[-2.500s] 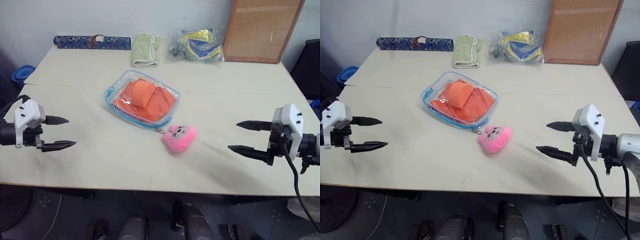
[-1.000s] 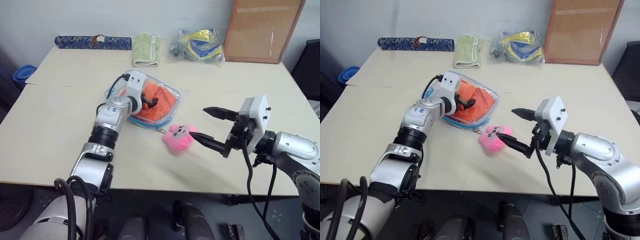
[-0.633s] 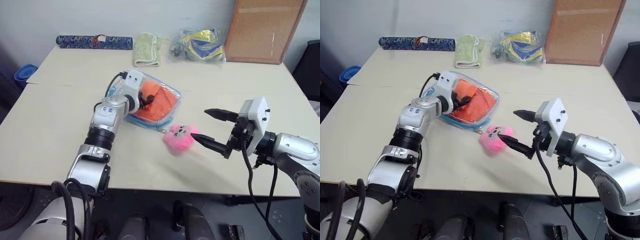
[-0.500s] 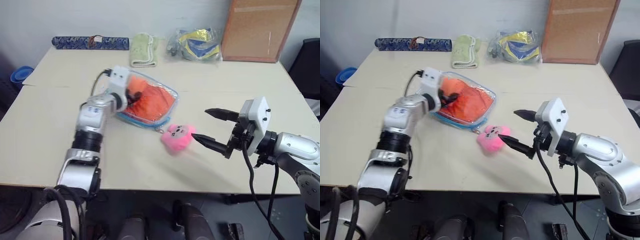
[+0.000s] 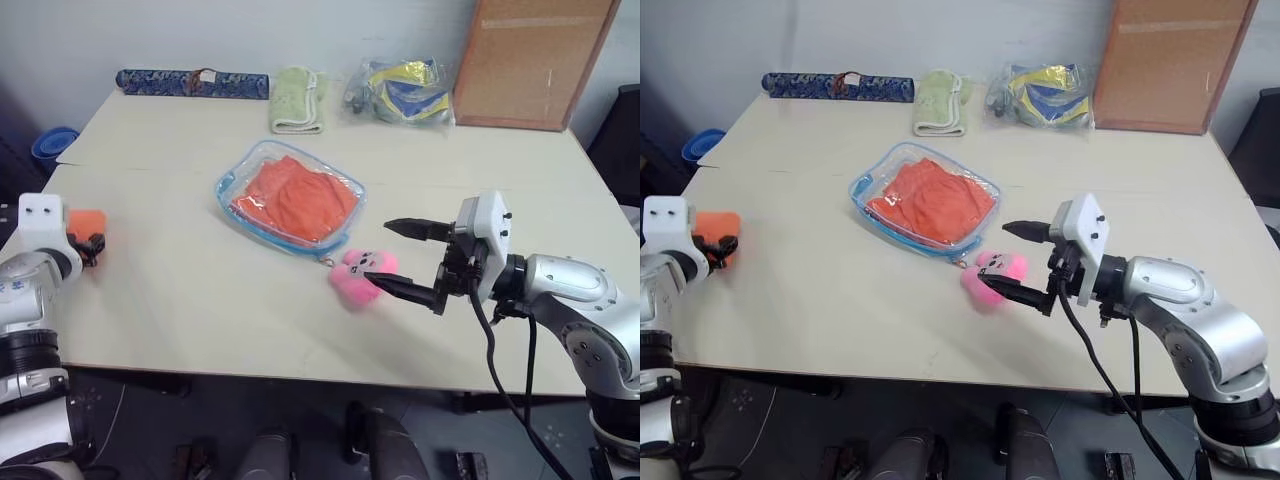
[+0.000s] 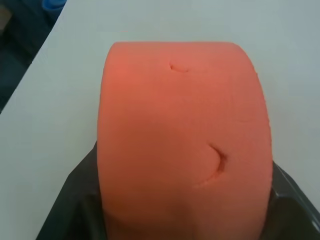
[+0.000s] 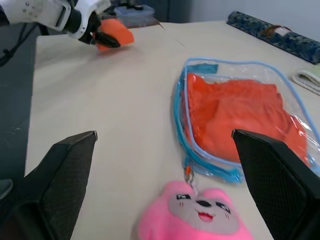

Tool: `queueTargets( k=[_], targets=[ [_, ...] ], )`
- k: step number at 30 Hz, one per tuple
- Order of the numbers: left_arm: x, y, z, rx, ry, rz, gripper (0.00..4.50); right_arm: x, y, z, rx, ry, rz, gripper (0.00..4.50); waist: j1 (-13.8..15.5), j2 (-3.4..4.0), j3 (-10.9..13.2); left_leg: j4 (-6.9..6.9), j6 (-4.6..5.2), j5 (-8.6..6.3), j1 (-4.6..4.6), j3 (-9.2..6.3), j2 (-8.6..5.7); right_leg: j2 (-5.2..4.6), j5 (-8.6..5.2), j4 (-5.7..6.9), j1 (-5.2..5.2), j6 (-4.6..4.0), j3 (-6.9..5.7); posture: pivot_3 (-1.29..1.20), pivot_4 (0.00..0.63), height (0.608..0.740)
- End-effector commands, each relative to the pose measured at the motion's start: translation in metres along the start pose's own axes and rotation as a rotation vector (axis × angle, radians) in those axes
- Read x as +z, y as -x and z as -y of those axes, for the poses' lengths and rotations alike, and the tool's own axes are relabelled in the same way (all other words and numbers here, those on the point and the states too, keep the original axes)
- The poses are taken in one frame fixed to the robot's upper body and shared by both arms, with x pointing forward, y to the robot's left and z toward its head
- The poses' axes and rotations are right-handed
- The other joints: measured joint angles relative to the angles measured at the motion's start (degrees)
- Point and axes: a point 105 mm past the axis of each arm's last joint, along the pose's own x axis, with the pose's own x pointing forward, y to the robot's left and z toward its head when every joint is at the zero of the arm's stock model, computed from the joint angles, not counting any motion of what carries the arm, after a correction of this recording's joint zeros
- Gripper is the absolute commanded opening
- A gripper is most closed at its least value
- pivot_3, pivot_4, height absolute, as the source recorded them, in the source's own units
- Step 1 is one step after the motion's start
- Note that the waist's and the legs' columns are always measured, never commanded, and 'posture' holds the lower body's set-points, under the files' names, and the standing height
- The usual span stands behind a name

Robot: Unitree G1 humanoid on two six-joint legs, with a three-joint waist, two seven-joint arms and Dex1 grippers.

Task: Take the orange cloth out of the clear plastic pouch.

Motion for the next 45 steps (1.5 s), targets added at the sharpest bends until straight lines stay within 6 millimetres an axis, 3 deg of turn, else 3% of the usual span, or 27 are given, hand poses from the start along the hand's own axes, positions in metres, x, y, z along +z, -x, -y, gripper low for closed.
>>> queueTargets(
  k=[1,5,10,15,19,21,23,26,31,38,45],
  targets=[
    [0.012,0.009,0.002,0.0,0.037,0.064,3.45,0.009,-0.001,0.001,0.018,0.034,0.03,4.5,-0.1,-0.02,0.0,0.0,0.01,0.0,-0.01,0.0,0.0,-0.01,0.0,0.0,0.0,0.0,-0.01,0.0,0.15,0.74],
    [-0.004,0.014,0.0,0.016,0.027,0.011,4.47,0.009,-0.003,0.002,0.034,0.032,0.03,4.5,-0.4,-0.03,0.0,-0.04,-0.02,-0.01,0.04,0.03,0.03,0.06,0.0,0.01,-0.02,0.0,0.01,0.0,0.15,0.74],
    [-0.006,0.026,-0.009,0.036,0.03,-0.004,4.47,0.009,-0.003,0.003,0.037,0.032,0.029,4.5,-0.8,-0.03,0.0,-0.07,-0.04,-0.01,0.09,0.1,0.06,0.09,-0.01,0.03,-0.02,-0.01,0.07,0.0,0.15,0.74],
    [0.019,0.054,-0.018,-0.081,0.142,0.112,4.47,0.009,0.0,0.005,0.027,0.024,0.03,4.5,-1.3,-0.03,0.0,-0.08,-0.07,-0.03,0.05,0.07,0.1,0.08,-0.02,0.01,-0.06,-0.04,0.06,0.0,0.15,0.74],
    [0.043,0.058,-0.027,-0.107,0.202,0.208,4.47,0.008,-0.001,0.004,0.022,0.017,0.031,4.5,-1.2,-0.03,0.0,-0.07,-0.09,-0.04,0.06,0.05,0.1,0.06,-0.03,0.02,-0.05,-0.06,0.04,0.0,0.15,0.74],
    [0.068,0.063,-0.013,-0.216,0.195,0.296,4.47,0.007,-0.002,0.004,0.017,0.017,0.032,4.5,-0.9,-0.03,0.0,-0.06,-0.09,-0.04,0.06,0.05,0.08,0.06,-0.03,0.02,-0.04,-0.06,0.04,0.0,0.15,0.74],
    [0.105,0.081,0.024,-0.461,0.101,0.43,4.47,0.007,-0.001,0.004,0.007,0.014,0.033,4.5,-0.6,-0.03,0.0,-0.05,-0.09,-0.04,0.05,0.06,0.06,0.05,-0.03,0.02,-0.04,-0.06,0.04,0.0,0.15,0.74],
    [0.125,0.101,0.062,-0.733,-0.036,0.505,4.47,0.007,0.001,0.003,-0.005,0.013,0.03,4.5,-0.4,-0.06,0.0,-0.04,-0.1,-0.04,-0.01,0.04,0.06,0.06,-0.03,-0.02,-0.05,-0.06,-0.01,0.0,0.15,0.74],
    [0.118,0.094,0.1,-0.931,-0.386,0.417,4.47,0.008,0.004,0.005,-0.04,0.017,0.031,4.5,-0.8,-0.01,0.0,-0.09,-0.16,-0.04,0.11,0.24,0.06,0.25,-0.05,0.01,-0.06,-0.08,0.0,0.0,0.15,0.74],
    [0.1,0.039,0.127,-0.837,-1.189,0.357,4.47,0.009,0.011,0.001,-0.088,0.013,0.035,4.5,-0.9,-0.01,0.0,-0.17,-0.18,-0.01,0.17,0.92,0.09,0.68,-0.07,0.09,-0.11,-0.13,-0.16,0.0,0.15,0.74],
    [0.113,0.015,0.171,-0.787,-1.408,0.484,4.47,0.011,0.013,-0.004,-0.132,0.012,0.045,4.5,-0.3,-0.02,0.0,-0.13,0.14,-0.09,0.04,1.0,0.02,0.57,0.0,-0.01,-0.13,-0.01,-0.25,0.0,0.15,0.74]
  ],
)
